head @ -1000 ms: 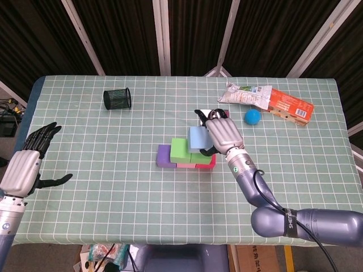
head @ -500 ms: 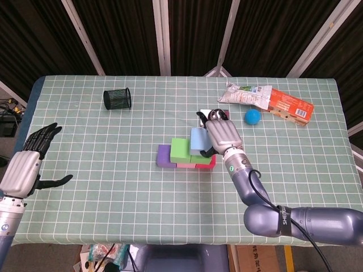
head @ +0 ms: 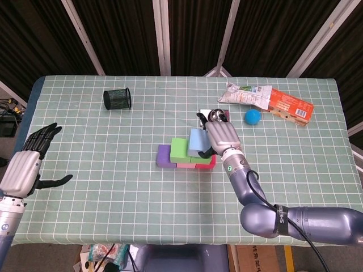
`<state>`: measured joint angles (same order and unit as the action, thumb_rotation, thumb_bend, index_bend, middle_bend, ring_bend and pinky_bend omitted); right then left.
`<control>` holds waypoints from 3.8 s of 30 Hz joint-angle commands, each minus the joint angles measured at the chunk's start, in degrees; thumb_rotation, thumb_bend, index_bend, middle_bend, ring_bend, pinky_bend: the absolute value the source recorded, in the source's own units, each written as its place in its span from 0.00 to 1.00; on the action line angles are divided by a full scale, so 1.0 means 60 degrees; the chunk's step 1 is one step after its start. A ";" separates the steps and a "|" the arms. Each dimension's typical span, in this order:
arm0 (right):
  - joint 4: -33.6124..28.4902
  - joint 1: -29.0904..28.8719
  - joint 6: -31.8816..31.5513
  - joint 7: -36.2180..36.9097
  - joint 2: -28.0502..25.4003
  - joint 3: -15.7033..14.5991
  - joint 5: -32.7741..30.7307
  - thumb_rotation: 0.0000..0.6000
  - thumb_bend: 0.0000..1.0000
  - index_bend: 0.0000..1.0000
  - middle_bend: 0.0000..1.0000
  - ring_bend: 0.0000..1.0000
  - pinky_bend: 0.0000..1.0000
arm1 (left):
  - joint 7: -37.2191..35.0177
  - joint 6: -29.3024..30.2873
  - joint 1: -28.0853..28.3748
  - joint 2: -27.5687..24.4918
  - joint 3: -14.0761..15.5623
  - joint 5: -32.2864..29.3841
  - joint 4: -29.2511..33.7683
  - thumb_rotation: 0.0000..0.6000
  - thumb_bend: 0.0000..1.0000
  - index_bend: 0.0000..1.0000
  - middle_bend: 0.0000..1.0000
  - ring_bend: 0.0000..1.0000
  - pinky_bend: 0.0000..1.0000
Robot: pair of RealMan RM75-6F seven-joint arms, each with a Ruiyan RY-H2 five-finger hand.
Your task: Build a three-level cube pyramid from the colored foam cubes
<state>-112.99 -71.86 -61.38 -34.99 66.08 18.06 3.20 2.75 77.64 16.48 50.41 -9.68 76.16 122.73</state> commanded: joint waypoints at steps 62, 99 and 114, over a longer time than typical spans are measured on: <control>0.0431 0.0072 0.0243 0.0201 0.0349 -0.0142 0.0650 1.00 0.26 0.03 0.47 0.35 0.00 | -0.0015 -0.0071 0.0022 -0.0009 0.0007 -0.0066 -0.0017 1.00 0.12 0.00 0.00 0.00 0.00; 0.0445 -0.0027 0.0045 -0.0016 0.0602 -0.0077 0.0447 1.00 0.26 0.03 0.47 0.35 0.00 | -0.0103 -0.0151 0.0043 -0.0046 0.0013 -0.0097 -0.0055 1.00 0.12 0.00 0.00 0.00 0.00; 0.0446 0.0016 0.0124 -0.0063 0.0643 -0.0131 0.0462 1.00 0.26 0.02 0.47 0.32 0.00 | -0.0062 -0.0163 0.0053 -0.0033 0.0024 -0.0100 -0.0053 1.00 0.12 0.00 0.00 0.00 0.00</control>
<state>-110.30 -71.77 -60.65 -35.35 69.94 17.30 5.94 2.38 76.66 16.80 50.22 -9.53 75.56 122.41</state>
